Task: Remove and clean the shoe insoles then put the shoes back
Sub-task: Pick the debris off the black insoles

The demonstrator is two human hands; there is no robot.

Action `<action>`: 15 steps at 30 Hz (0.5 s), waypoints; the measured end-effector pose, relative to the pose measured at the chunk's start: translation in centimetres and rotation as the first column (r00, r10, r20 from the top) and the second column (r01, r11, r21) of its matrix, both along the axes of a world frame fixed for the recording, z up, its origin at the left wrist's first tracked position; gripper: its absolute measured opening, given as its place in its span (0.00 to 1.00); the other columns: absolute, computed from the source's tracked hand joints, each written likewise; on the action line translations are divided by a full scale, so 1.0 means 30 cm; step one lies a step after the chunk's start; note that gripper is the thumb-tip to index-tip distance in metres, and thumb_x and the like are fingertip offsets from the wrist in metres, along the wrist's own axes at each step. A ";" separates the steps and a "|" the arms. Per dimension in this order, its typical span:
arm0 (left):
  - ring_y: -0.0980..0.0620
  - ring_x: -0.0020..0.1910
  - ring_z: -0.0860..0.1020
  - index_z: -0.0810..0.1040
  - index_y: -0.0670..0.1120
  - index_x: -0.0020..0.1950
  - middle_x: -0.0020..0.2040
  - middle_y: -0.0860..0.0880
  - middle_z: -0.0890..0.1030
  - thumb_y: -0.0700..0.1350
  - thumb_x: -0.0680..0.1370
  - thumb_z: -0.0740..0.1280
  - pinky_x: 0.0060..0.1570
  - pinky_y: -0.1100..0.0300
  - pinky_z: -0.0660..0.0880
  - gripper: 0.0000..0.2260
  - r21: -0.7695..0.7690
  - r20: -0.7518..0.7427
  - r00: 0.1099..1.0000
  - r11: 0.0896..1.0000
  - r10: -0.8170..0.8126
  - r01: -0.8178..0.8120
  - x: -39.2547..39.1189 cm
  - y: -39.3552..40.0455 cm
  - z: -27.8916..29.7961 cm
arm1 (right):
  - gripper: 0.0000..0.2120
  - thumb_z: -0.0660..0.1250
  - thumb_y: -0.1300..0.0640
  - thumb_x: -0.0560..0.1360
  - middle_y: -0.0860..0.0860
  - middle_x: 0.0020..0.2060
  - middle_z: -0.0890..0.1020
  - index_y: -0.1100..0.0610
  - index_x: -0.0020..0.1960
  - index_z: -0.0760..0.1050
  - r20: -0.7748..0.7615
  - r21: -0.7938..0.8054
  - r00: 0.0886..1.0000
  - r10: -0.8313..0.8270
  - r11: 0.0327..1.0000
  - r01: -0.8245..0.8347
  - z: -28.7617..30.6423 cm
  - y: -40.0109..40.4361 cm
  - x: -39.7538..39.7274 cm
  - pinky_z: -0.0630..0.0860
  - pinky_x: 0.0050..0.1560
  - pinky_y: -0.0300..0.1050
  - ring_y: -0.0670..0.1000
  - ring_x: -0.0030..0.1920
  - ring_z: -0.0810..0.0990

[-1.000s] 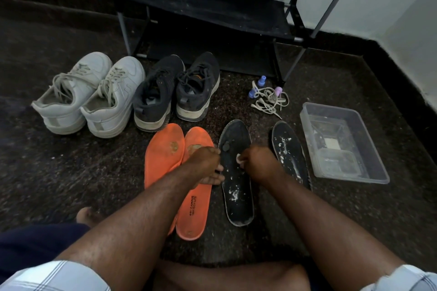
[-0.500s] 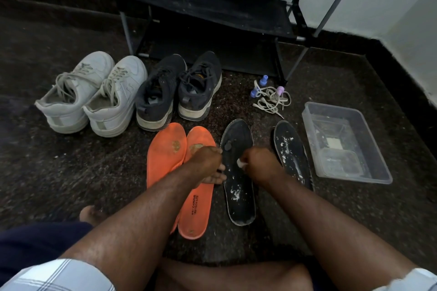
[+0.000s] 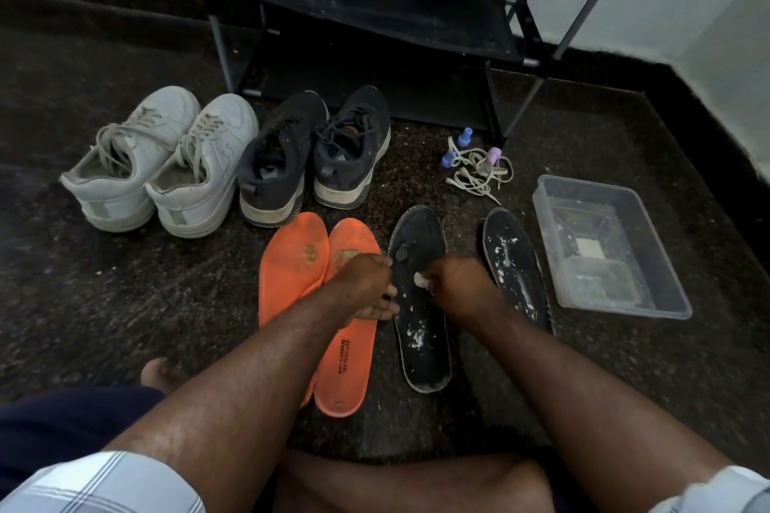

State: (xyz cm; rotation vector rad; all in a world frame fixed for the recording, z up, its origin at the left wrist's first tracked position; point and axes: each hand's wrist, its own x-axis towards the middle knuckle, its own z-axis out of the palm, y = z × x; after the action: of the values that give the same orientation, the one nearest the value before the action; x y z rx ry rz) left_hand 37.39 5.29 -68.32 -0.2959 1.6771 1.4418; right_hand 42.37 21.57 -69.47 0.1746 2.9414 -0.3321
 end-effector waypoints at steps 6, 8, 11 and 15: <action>0.46 0.37 0.80 0.70 0.51 0.71 0.45 0.44 0.78 0.42 0.84 0.54 0.36 0.56 0.80 0.17 -0.017 -0.013 1.000 1.000 -0.021 0.021 0.000 -0.001 -0.005 | 0.07 0.66 0.60 0.76 0.58 0.49 0.81 0.59 0.51 0.82 0.019 -0.027 0.988 0.155 0.988 -0.154 0.010 -0.073 0.018 0.72 0.48 0.45 0.57 0.48 0.81; 0.45 0.38 0.81 0.70 0.51 0.71 0.46 0.44 0.78 0.43 0.84 0.54 0.38 0.55 0.80 0.17 -0.013 -0.017 0.999 1.000 -0.027 0.027 -0.001 0.001 -0.005 | 0.09 0.66 0.59 0.76 0.57 0.50 0.81 0.58 0.54 0.82 -0.019 -0.044 0.991 0.136 0.990 -0.136 0.014 -0.059 -0.003 0.72 0.51 0.43 0.56 0.50 0.81; 0.44 0.39 0.81 0.70 0.51 0.71 0.46 0.43 0.78 0.42 0.84 0.55 0.40 0.54 0.80 0.17 -0.010 -0.012 1.000 1.000 -0.029 0.029 -0.001 -0.001 -0.003 | 0.09 0.67 0.62 0.75 0.57 0.52 0.80 0.58 0.54 0.82 -0.023 -0.055 0.985 0.170 0.984 -0.171 0.016 -0.061 -0.015 0.73 0.52 0.43 0.57 0.51 0.80; 0.44 0.37 0.80 0.71 0.50 0.69 0.43 0.43 0.78 0.41 0.84 0.55 0.41 0.53 0.79 0.16 -0.004 0.006 1.000 1.000 -0.005 0.005 -0.002 0.000 0.001 | 0.08 0.68 0.64 0.72 0.59 0.50 0.79 0.62 0.50 0.82 0.031 -0.062 0.957 0.289 0.956 -0.286 0.009 -0.062 -0.003 0.73 0.51 0.45 0.58 0.50 0.80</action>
State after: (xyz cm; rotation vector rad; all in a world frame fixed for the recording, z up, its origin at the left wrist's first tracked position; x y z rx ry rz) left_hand 37.33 5.30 -68.28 -0.2976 1.6755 1.4324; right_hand 42.30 19.72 -69.19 -0.2504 2.8581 -0.3631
